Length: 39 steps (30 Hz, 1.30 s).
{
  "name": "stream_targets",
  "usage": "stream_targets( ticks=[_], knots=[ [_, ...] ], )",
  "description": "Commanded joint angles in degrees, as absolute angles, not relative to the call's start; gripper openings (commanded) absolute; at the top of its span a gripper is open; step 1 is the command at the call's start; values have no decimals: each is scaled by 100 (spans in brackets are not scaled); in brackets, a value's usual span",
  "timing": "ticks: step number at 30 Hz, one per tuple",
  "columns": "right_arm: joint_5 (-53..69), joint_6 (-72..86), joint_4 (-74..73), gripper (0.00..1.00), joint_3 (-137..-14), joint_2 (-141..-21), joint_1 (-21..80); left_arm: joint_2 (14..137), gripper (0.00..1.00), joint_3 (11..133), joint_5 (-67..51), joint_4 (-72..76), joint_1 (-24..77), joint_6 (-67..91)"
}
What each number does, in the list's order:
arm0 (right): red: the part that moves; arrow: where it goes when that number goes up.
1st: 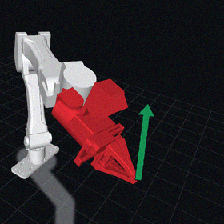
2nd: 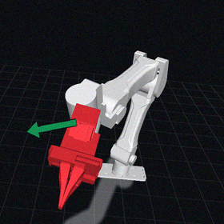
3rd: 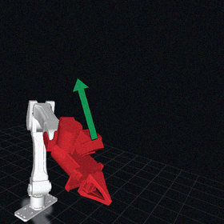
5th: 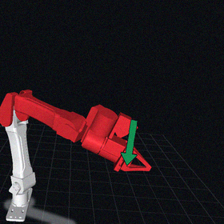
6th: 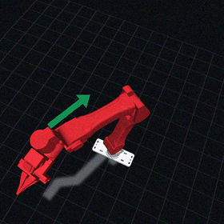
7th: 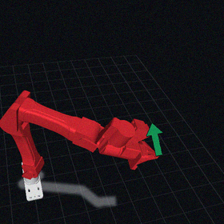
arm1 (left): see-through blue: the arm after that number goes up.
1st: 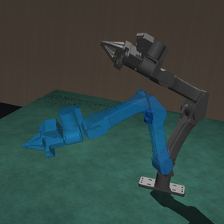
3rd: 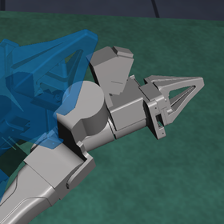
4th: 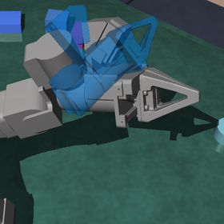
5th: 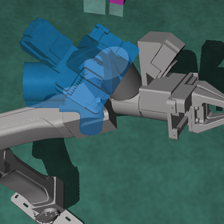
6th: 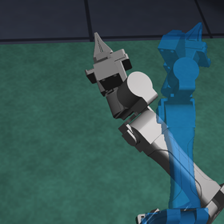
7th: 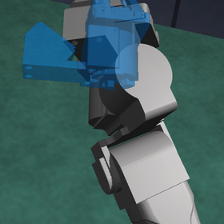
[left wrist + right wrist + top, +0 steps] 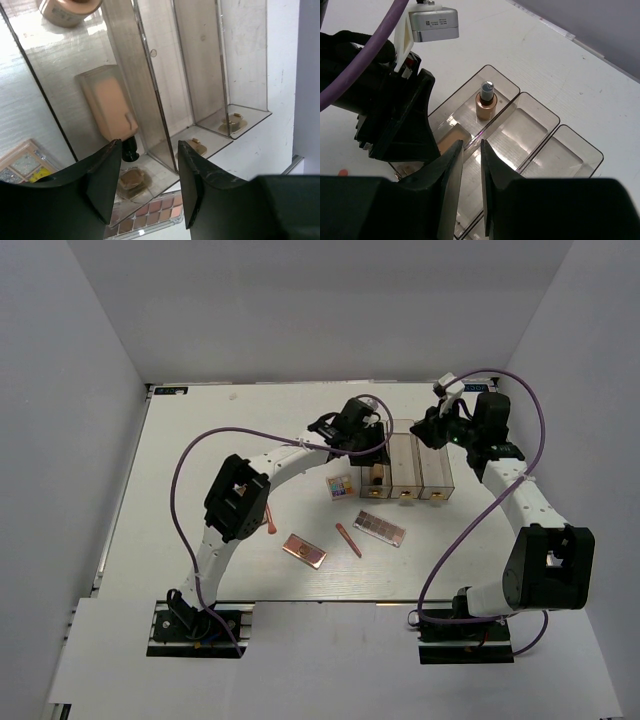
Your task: Organize the makeup
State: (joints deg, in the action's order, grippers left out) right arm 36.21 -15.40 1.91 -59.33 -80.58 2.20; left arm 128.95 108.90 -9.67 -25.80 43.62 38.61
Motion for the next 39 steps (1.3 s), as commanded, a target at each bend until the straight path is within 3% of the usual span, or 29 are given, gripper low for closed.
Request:
stream_targets(
  ticks=[1, 5, 9, 10, 14, 16, 18, 23, 24, 25, 26, 39],
  knots=[
    [3814, -1529, 352, 27, -5933, -7858, 150, 12560, 58, 11180, -976, -2435, 4430, 3902],
    [4584, -1643, 229, 28, -5985, -7805, 79, 12104, 56, 11171, -608, -2487, 4369, 3867],
    [5588, -2046, -183, 34, -6090, -7796, 79, 11429, 45, 10612, -344, -2435, 4254, 3780],
    [5886, -2178, -306, 35, -6117, -7805, 88, 11243, 37, 10417, -238, -2426, 4254, 3762],
    [6450, -3328, -1777, 54, -6371, -7901, 79, 10338, 23, 9145, 377, -2531, 4202, 3674],
    [6687, -4514, -2589, 59, -6573, -7989, 114, 9802, 22, 8660, 596, -2584, 4201, 3674],
    [6732, -5374, -3819, 61, -6662, -8059, 149, 9441, 24, 7950, 711, -2645, 4201, 3709],
    [6180, -7276, -5412, 66, -6496, -8148, 500, 8184, 63, 6655, 1212, -2645, 4148, 4033],
    [5952, -7338, -5423, 72, -6399, -8069, 553, 8017, 67, 6340, 1300, -2672, 4148, 4112],
    [5837, -7443, -5414, 85, -6155, -8034, 589, 7729, 69, 6224, 1475, -2750, 4148, 4174],
    [5723, -7488, -5414, 89, -6031, -7972, 728, 7595, 72, 6101, 1564, -2786, 4148, 4227],
    [3324, -5345, -3271, 89, -4825, -7734, 1871, 6223, 78, 5309, 2557, -3770, 4043, 4763]
  ],
)
